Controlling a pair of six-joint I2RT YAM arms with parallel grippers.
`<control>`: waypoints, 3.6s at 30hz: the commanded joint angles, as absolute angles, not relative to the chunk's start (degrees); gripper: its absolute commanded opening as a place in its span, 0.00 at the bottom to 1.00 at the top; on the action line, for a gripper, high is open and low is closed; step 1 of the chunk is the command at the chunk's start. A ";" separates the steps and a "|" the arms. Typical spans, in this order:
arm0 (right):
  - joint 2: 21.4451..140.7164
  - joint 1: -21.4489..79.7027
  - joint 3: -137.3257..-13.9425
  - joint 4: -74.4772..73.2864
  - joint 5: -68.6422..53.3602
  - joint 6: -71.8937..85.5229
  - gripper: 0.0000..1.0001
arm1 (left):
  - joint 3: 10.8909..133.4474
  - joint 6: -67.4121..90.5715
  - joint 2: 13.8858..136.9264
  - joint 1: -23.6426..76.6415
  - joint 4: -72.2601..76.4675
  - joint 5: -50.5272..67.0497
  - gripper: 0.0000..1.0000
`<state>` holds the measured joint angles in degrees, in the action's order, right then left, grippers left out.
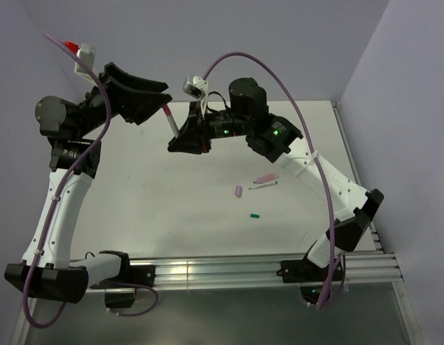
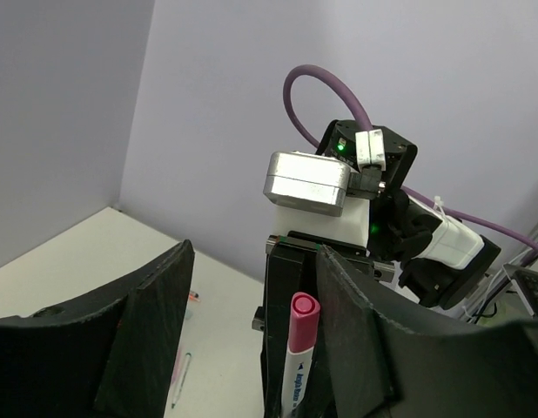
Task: Insert the pens into the pen caps
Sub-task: Press the pen cap onto the pen.
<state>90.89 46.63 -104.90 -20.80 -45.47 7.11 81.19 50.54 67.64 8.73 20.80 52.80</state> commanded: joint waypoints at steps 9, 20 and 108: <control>90.35 47.11 -105.82 -19.42 -45.35 6.24 0.00 | 81.48 55.81 68.82 9.49 27.24 56.42 0.45; 90.62 46.76 -107.49 -19.60 -45.09 6.24 0.00 | 81.30 55.54 68.91 9.58 25.48 57.92 0.00; 91.94 46.49 -112.06 -21.80 -41.66 5.10 0.00 | 68.47 49.02 62.05 15.03 15.89 53.26 0.00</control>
<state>93.14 46.35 -106.85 -32.01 -40.45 5.56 71.81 41.65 61.93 13.56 14.57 44.71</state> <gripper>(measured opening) 0.224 0.185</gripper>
